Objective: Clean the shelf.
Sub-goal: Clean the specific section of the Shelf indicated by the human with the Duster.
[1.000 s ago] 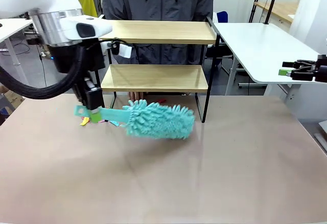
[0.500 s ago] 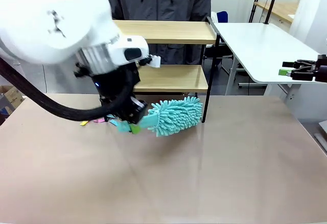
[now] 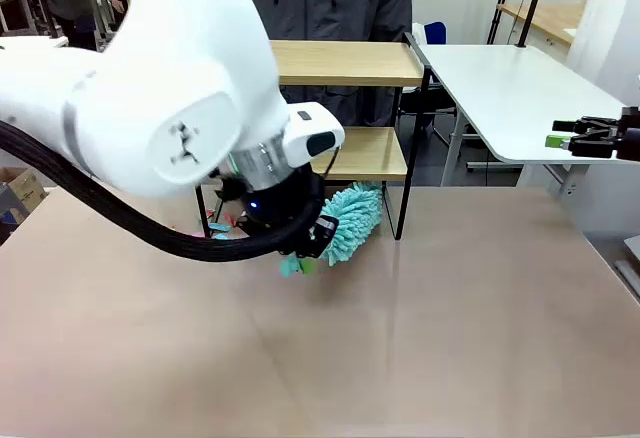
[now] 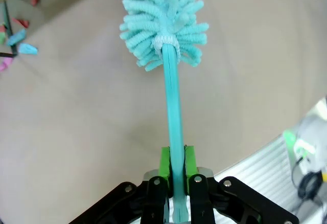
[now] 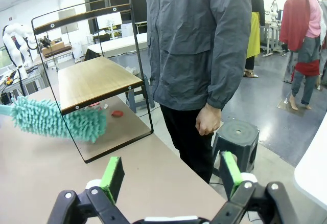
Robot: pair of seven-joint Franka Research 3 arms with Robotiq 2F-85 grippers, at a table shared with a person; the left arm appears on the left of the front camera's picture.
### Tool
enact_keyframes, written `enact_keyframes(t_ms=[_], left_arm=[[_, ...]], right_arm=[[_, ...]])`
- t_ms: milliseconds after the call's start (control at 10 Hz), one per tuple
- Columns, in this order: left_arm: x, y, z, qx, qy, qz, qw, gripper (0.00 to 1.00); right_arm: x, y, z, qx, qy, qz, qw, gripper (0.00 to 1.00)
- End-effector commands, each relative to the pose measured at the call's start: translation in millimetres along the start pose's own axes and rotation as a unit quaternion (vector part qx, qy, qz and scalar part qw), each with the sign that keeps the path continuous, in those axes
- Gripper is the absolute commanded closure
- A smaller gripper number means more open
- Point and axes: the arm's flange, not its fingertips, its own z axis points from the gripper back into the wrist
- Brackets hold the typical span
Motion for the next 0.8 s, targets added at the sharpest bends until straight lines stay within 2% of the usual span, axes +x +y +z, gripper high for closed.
enact_keyframes(t_ms=[0,500,700], left_arm=[[9.5,-14.3,-29.1,0.025,-0.044,0.041,0.998,0.87],[30.0,-33.3,-88.2,0.062,-0.120,0.070,0.988,0.87],[34.7,-36.4,-98.4,0.050,-0.142,0.075,0.986,0.87]], right_arm=[[2.3,0.9,-2.4,-0.002,0.001,0.002,1.000,0.00],[2.3,0.9,-2.4,-0.002,0.001,0.002,1.000,0.00],[2.3,0.9,-2.4,-0.002,0.001,0.002,1.000,0.00]])
